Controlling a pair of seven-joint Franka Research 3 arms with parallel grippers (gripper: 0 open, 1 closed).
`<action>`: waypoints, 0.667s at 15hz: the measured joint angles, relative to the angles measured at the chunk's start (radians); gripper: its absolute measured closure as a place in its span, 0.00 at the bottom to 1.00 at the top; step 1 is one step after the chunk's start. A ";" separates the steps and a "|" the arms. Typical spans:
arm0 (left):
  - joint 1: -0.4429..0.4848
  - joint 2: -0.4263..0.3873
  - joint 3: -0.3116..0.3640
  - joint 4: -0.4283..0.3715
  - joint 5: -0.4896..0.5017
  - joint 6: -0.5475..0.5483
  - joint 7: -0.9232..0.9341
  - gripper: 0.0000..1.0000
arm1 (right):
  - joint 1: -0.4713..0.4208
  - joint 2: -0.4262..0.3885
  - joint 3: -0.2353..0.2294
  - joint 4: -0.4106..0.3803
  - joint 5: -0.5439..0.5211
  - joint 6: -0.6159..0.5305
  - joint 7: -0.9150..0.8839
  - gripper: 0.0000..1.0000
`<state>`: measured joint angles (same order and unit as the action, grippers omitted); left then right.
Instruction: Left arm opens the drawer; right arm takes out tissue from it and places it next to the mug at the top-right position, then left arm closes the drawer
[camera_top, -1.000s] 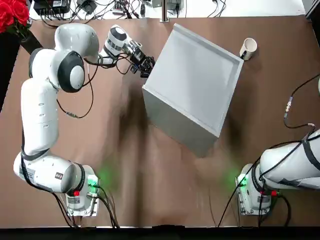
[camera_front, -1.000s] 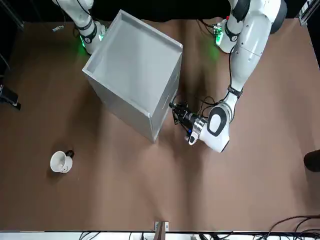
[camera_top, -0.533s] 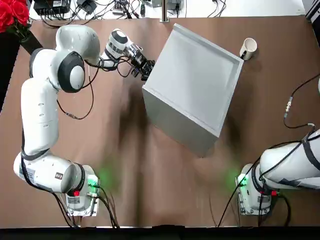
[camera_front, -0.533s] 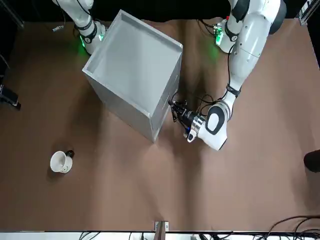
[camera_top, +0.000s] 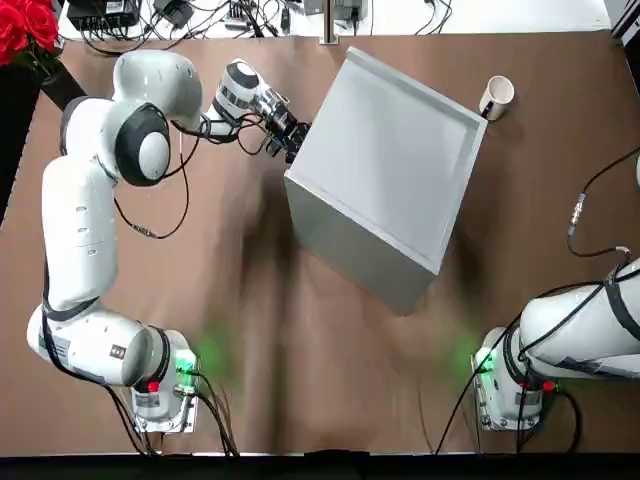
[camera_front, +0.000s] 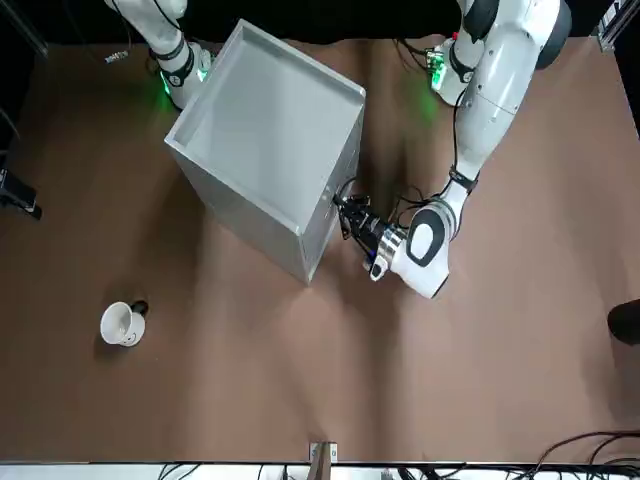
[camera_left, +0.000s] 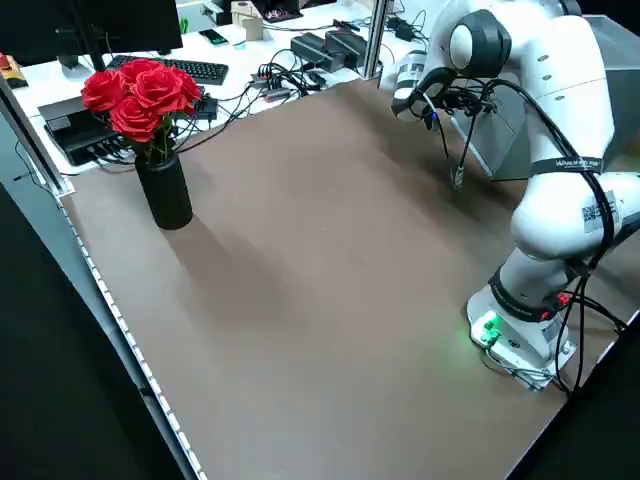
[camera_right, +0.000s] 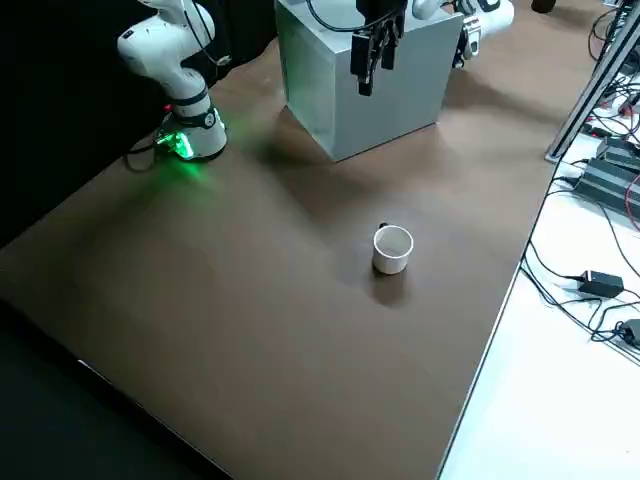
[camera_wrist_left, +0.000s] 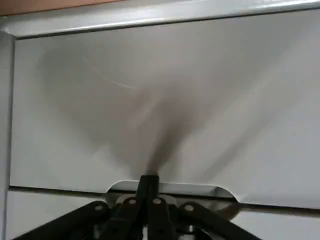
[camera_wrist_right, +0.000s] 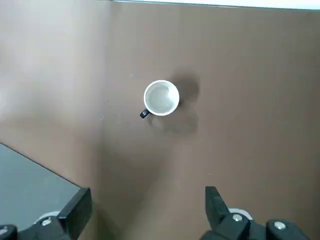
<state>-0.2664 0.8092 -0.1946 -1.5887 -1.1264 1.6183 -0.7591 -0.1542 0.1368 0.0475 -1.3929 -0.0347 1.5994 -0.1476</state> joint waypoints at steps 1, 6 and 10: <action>0.000 0.000 -0.001 0.000 0.000 0.000 -0.005 0.99 | 0.000 0.000 0.000 0.000 0.000 0.000 0.000 0.00; 0.003 0.000 -0.006 0.000 0.000 0.000 -0.024 0.99 | 0.000 0.000 0.000 0.000 0.000 0.000 0.000 0.00; 0.007 -0.005 -0.023 0.006 0.000 -0.001 -0.044 0.99 | 0.000 0.000 0.000 0.001 0.000 0.000 0.000 0.00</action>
<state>-0.2591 0.8043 -0.2177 -1.5832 -1.1264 1.6177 -0.8035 -0.1542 0.1368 0.0475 -1.3916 -0.0347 1.5994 -0.1476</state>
